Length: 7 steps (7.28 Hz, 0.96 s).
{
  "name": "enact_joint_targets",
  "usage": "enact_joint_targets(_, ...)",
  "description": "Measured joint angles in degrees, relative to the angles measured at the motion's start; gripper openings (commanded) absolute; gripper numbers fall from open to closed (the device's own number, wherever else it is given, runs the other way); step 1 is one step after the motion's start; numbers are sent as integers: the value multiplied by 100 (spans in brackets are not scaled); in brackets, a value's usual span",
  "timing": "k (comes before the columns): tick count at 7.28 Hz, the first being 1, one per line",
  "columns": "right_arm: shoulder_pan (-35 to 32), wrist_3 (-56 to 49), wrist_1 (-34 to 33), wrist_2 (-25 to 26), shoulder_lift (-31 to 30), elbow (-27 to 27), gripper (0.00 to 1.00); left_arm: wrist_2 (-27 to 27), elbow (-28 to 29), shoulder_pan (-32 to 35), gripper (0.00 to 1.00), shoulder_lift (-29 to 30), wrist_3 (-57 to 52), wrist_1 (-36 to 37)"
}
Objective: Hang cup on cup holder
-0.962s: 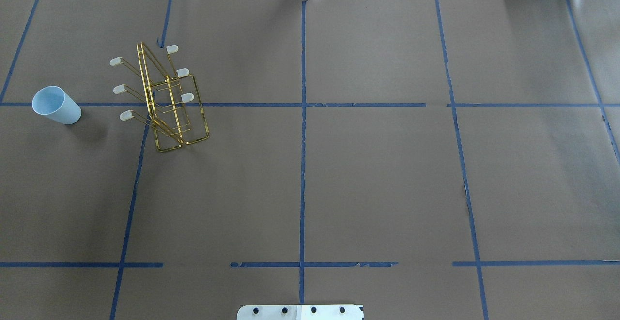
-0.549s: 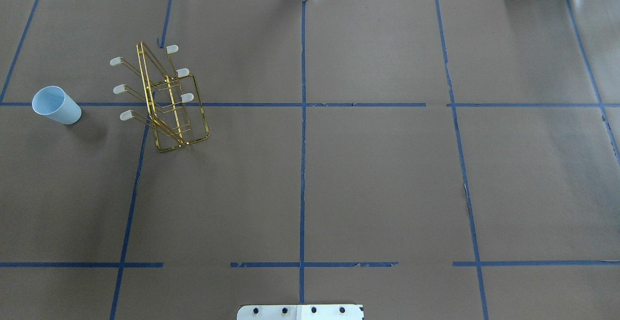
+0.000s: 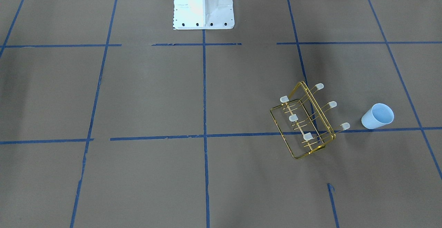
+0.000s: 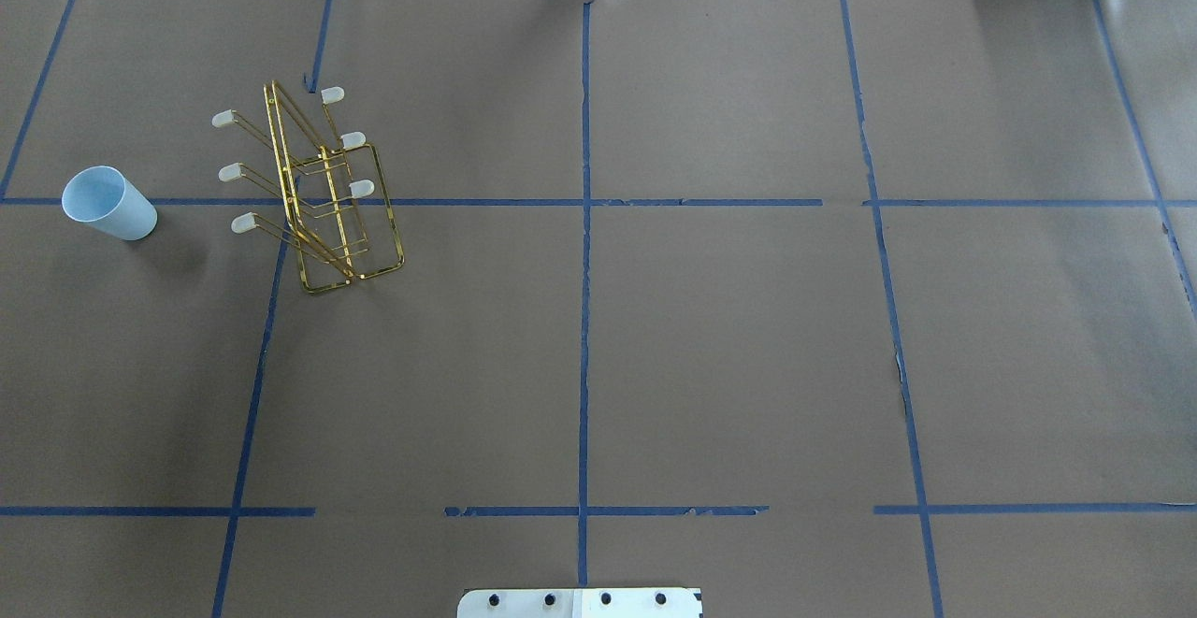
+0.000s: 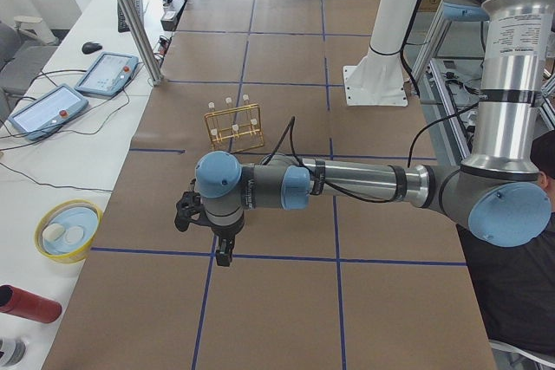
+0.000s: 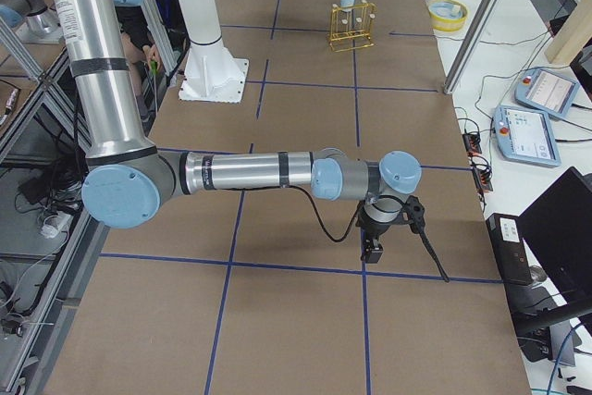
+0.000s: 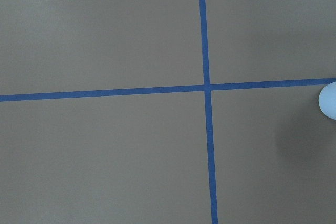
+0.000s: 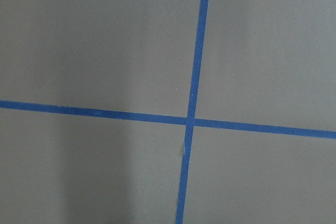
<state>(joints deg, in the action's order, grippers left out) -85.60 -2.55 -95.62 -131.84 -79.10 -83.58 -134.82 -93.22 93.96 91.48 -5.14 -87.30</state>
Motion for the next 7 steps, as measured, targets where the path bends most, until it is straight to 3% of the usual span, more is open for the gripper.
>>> enact_joint_targets(7, 4, 0, 0, 0, 0, 0, 100, 5, 15, -349, 100, 348, 265, -56)
